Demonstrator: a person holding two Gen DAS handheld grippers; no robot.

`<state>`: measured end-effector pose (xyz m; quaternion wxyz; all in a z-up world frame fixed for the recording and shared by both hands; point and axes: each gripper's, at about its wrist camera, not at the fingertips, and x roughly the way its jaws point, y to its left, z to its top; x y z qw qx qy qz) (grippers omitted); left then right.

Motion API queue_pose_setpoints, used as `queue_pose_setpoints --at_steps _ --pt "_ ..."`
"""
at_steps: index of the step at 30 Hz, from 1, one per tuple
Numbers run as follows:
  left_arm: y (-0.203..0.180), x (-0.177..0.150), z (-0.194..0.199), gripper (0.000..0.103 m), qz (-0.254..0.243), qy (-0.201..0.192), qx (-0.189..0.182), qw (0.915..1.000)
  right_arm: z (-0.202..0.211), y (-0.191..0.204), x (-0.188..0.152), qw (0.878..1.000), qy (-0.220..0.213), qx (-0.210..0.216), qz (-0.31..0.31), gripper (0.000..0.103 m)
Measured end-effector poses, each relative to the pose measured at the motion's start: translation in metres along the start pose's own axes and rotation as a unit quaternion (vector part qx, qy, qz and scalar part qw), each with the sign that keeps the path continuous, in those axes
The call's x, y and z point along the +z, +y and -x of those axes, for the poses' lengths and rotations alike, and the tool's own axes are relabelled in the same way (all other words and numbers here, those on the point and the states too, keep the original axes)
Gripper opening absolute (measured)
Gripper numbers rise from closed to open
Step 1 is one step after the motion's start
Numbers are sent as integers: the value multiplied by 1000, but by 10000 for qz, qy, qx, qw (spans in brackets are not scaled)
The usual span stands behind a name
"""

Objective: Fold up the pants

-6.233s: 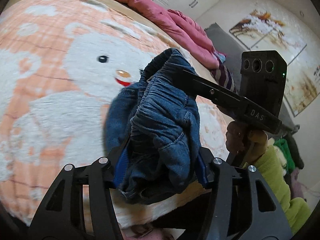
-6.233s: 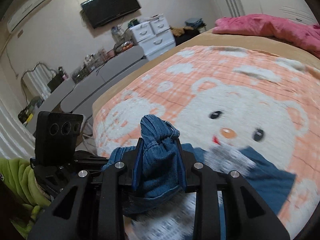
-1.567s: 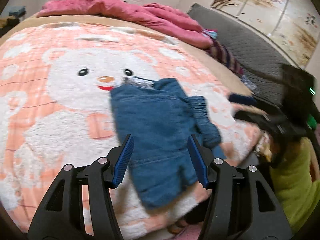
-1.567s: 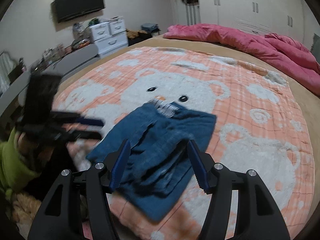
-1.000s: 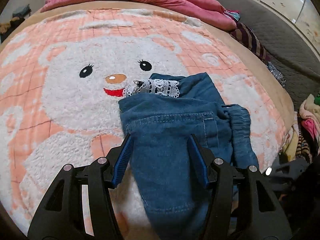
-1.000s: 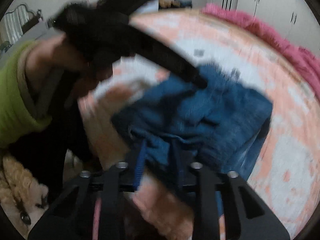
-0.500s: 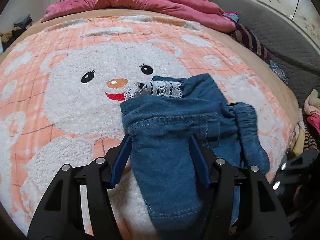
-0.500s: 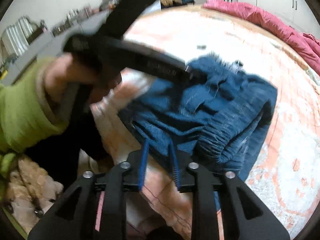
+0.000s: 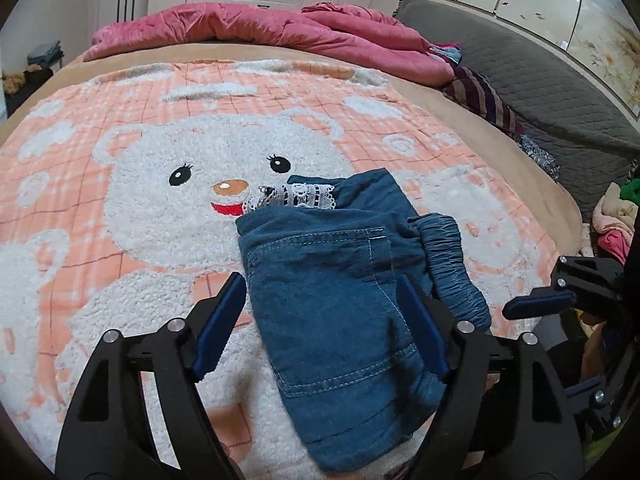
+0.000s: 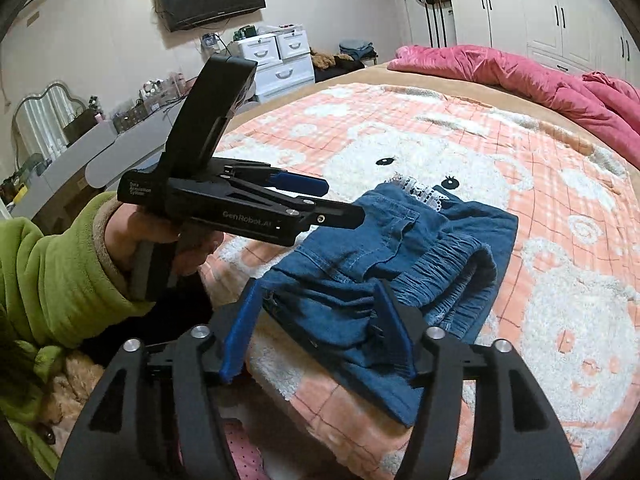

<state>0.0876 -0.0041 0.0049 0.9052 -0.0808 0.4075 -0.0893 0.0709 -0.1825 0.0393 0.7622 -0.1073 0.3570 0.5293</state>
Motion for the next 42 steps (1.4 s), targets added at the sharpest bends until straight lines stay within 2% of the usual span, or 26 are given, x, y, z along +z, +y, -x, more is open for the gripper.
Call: queue_pose_setpoints --at_steps 10,17,23,29,37,42 --pt "-4 0 9 86 -38 -72 90 9999 11 -14 1 9993 -291 -97 -234 75" --pt "-9 -1 18 93 -84 -131 126 9998 21 -26 2 9965 -533 -447 -466 82" --pt "-3 -4 22 93 96 -125 234 9996 21 -54 -1 9892 -564 -927 -988 85" --pt "10 -8 12 93 410 91 269 9988 10 -83 -13 9788 -209 -1333 -1543 85" --pt "18 -15 -6 93 637 307 160 9974 -6 -107 -28 9661 181 -1590 -2025 84" --pt "19 -19 -17 93 784 448 37 9959 -19 -113 -32 9650 398 -1501 -2112 66"
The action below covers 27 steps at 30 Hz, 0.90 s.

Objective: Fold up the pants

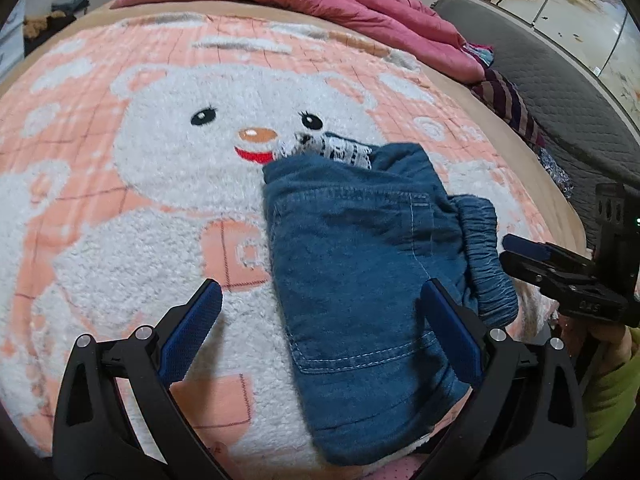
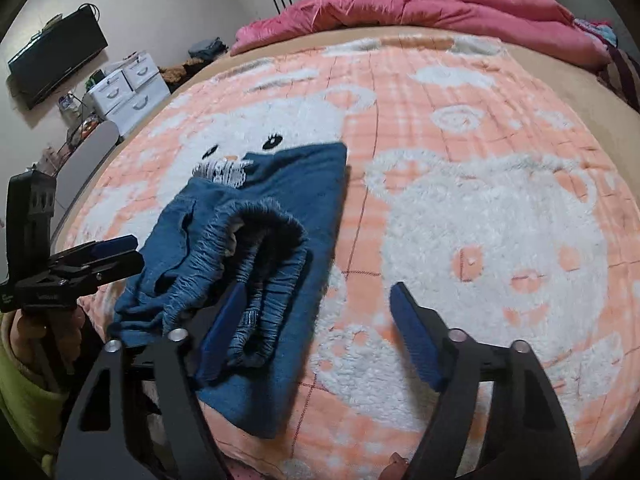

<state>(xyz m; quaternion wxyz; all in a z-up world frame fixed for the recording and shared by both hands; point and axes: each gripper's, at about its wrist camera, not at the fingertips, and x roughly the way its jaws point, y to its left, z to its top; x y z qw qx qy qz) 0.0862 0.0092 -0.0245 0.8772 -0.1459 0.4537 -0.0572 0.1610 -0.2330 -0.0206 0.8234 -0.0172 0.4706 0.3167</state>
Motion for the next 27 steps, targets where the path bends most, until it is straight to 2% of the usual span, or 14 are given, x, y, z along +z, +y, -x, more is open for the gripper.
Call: queue_pose_setpoints --at_steps 6,9,18,27 --pt "1 -1 -8 93 87 5 -34 10000 -13 -2 1 9994 189 232 -186 51" --pt "2 -1 -16 90 133 83 -35 9999 -20 -8 3 9982 281 368 -394 47" --pt "-5 0 -26 78 68 68 -190 9998 -30 -15 8 9943 397 734 -657 47" --pt "-8 3 -35 78 113 92 -281 9995 -48 -20 22 9892 623 1137 -686 49"
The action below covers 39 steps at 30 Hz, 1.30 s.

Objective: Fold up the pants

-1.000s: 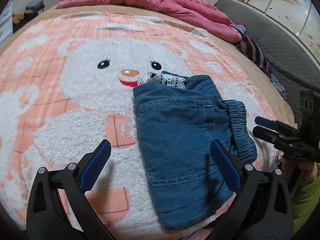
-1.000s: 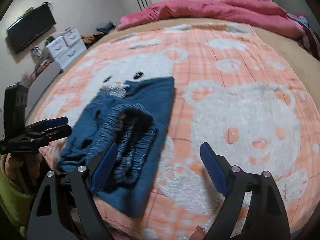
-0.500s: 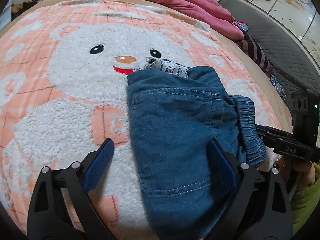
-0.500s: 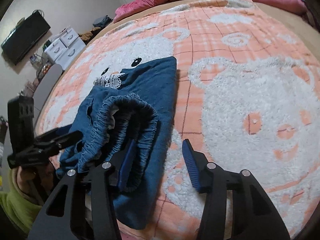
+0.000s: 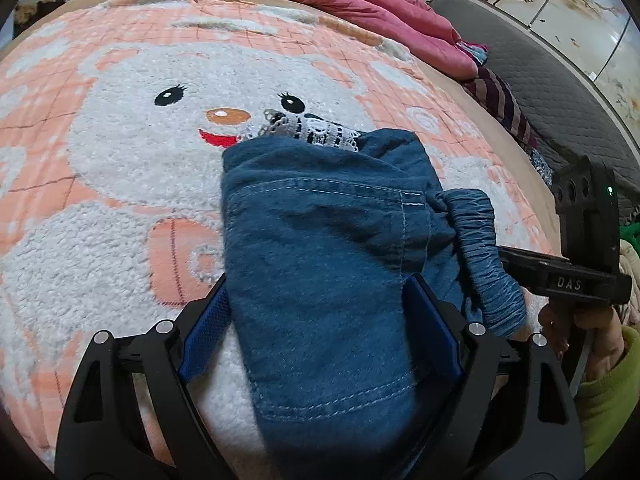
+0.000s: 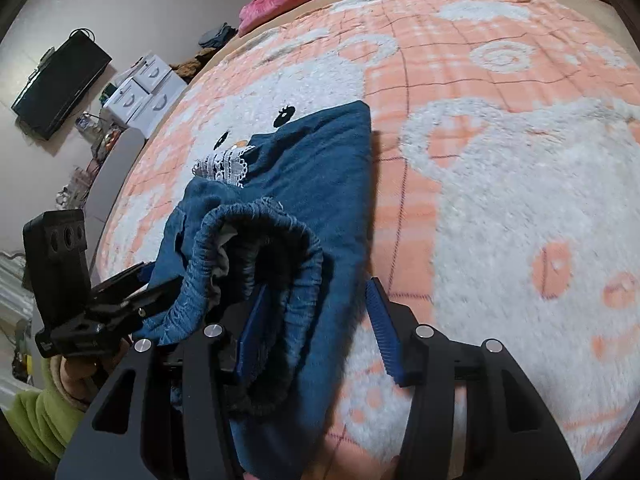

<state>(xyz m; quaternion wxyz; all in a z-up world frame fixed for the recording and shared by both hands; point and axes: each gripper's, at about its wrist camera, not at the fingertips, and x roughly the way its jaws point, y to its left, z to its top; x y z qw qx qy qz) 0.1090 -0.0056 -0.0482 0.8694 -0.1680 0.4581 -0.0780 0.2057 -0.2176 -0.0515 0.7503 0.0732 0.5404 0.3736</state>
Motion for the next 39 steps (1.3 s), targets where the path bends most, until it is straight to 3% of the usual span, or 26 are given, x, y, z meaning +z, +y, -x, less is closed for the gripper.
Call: queue_pose_setpoints --at_steps 3,5,7,15,18,24,32,39 --pt "-1 2 -2 76 3 -15 -28 10000 -2 1 1 10000 23 47 -6 48" --pt "-1 2 -2 70 10 0 -77 10000 -1 3 1 9999 47 152 2 37" --pt "0 2 -2 66 51 21 -177 9998 2 7 -3 9999 7 113 98 33" --pt "0 2 -2 60 179 45 -236 9996 -1 10 -5 9999 -83 -89 53 35" --pt "-5 3 0 44 117 19 -223 9997 1 20 -8 9992 -224 -299 120 29" --pt "-15 1 8 30 -158 -118 -73 9998 11 49 -16 9934 -655 -700 634 18" --pt "-24 1 27 27 -258 -339 -127 9990 29 68 -19 9864 -1065 -717 1023 17" --pt "-24 9 35 27 -247 -407 -117 9988 28 72 -9 9871 -1112 -623 968 17"
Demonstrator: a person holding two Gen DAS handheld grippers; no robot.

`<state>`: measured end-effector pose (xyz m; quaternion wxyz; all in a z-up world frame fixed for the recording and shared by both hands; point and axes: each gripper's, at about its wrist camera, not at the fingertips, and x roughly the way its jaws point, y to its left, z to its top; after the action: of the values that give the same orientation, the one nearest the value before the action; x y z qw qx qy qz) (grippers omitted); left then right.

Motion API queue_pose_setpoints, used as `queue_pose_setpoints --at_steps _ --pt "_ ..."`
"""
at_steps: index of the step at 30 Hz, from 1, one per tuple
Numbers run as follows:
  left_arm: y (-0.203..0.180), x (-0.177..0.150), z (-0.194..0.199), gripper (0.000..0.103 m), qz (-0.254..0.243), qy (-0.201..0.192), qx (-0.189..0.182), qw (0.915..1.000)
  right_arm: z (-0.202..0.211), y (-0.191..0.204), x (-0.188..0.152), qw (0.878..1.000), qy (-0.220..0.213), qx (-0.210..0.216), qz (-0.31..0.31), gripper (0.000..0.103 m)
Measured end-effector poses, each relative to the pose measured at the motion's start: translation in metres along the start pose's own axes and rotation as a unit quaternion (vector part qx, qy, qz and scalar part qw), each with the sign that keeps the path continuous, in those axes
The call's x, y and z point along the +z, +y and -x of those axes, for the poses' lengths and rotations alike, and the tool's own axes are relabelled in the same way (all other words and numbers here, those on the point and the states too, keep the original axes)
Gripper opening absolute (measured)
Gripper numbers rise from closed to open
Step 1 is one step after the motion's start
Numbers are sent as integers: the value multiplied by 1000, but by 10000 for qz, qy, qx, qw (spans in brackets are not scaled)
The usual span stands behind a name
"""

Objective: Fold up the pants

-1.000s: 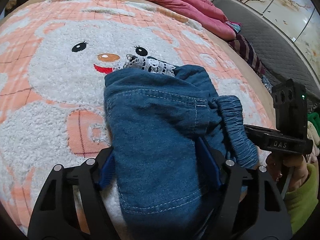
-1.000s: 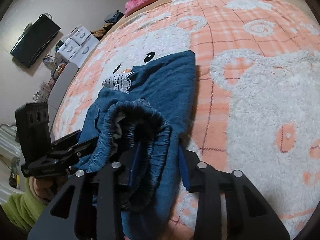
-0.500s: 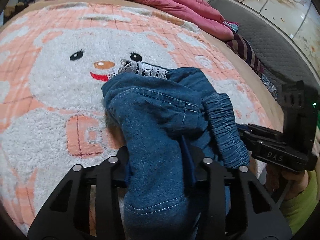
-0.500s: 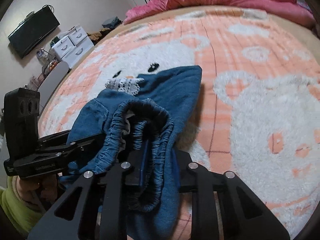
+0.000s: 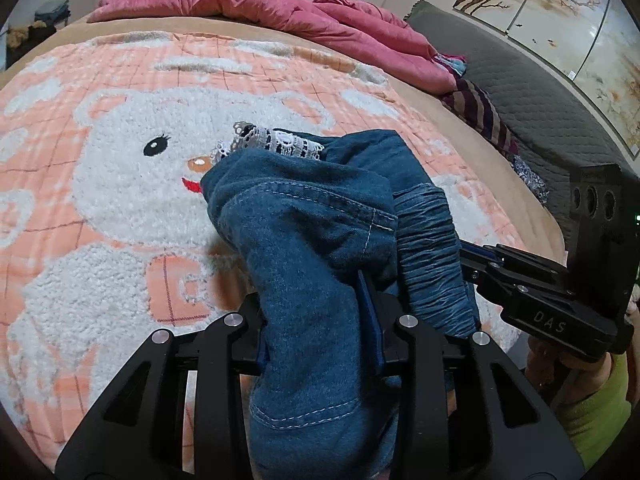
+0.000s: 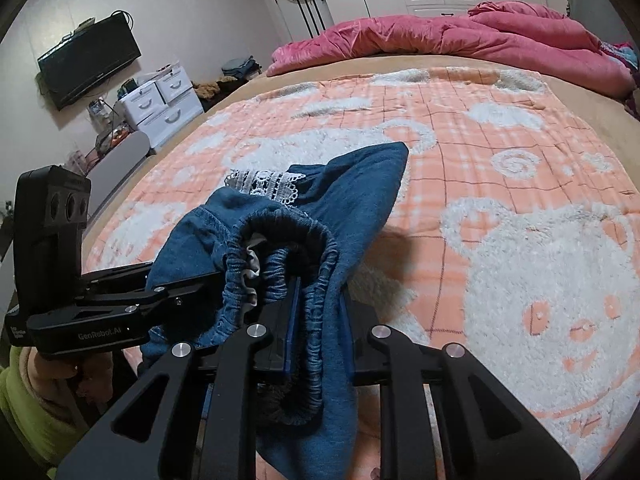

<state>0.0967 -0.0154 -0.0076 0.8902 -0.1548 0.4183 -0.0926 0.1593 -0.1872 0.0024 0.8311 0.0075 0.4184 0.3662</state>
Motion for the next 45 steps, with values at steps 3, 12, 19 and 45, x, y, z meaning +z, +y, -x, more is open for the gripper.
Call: queue_pose_setpoints --at_steps 3,12,19,45 --pt "2 5 2 27 -19 -39 42 10000 -2 2 5 10000 -27 40 -23 17" --pt "7 18 5 27 -49 -81 191 9998 -13 6 19 10000 -31 45 -77 17" --pt "11 30 2 27 -179 -71 328 9993 -22 7 35 9999 -78 72 -122 17" --pt "34 86 -12 27 -278 -372 514 9976 -57 -1 92 9998 -184 32 -38 17"
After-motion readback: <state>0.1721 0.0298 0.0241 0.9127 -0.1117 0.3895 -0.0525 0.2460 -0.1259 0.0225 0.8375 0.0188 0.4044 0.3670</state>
